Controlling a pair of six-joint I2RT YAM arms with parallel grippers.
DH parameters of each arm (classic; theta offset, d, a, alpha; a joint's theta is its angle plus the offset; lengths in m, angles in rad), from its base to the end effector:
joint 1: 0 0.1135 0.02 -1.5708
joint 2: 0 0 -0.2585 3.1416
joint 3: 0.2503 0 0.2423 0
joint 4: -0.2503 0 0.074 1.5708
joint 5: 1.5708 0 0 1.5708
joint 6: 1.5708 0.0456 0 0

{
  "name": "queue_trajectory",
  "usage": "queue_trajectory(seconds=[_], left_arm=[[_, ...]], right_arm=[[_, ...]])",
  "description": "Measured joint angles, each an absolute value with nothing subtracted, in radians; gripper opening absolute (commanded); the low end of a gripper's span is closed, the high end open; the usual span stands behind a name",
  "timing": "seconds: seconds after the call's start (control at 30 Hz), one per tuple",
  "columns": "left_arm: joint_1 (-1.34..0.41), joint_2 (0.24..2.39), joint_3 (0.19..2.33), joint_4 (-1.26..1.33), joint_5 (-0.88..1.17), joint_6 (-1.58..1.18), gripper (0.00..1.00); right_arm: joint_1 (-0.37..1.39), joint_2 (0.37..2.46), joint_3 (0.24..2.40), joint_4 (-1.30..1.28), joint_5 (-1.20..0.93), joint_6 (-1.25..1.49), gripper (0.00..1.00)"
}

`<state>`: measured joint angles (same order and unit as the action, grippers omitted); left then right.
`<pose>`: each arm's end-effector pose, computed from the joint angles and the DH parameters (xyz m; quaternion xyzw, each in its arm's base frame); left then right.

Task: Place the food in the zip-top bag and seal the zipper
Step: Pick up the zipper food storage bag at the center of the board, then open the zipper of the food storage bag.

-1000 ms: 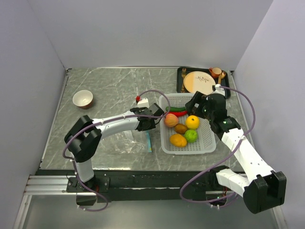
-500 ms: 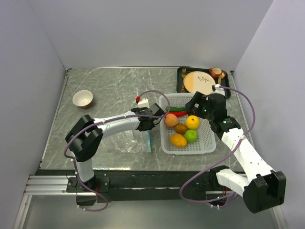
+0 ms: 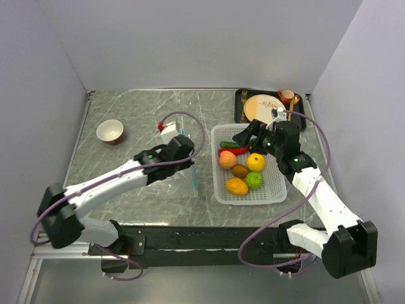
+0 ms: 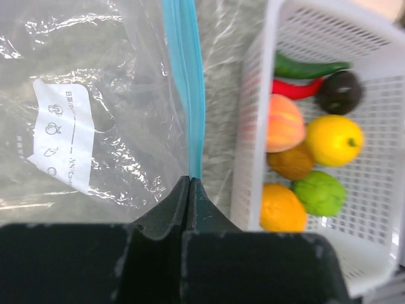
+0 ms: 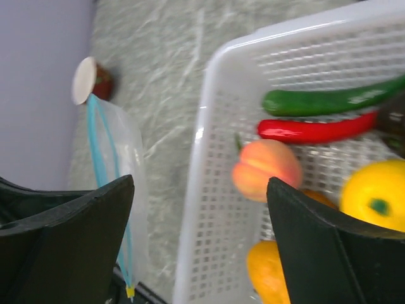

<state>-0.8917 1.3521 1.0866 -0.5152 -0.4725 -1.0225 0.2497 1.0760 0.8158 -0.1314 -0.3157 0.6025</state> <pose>0.1968 -0.2108 0.2815 -0.1485 0.8895 -0.1815 0.3921 0.2368 0.0750 0.2938 0.0580 0.8234 0.3459 0.4460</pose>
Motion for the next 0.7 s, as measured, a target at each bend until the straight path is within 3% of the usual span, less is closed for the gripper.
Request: queue_trajectory(seconds=[0.27, 0.7], left_arm=[[-0.892, 1.254, 1.043, -0.482, -0.468, -1.005, 0.01], [-0.892, 1.255, 1.010, -0.474, -0.466, -1.004, 0.01]], right_arm=[[0.432, 1.236, 0.836, -0.045, -0.411, 0.638, 0.64], [0.569, 1.380, 0.964, -0.047, -0.408, 0.619, 0.58]])
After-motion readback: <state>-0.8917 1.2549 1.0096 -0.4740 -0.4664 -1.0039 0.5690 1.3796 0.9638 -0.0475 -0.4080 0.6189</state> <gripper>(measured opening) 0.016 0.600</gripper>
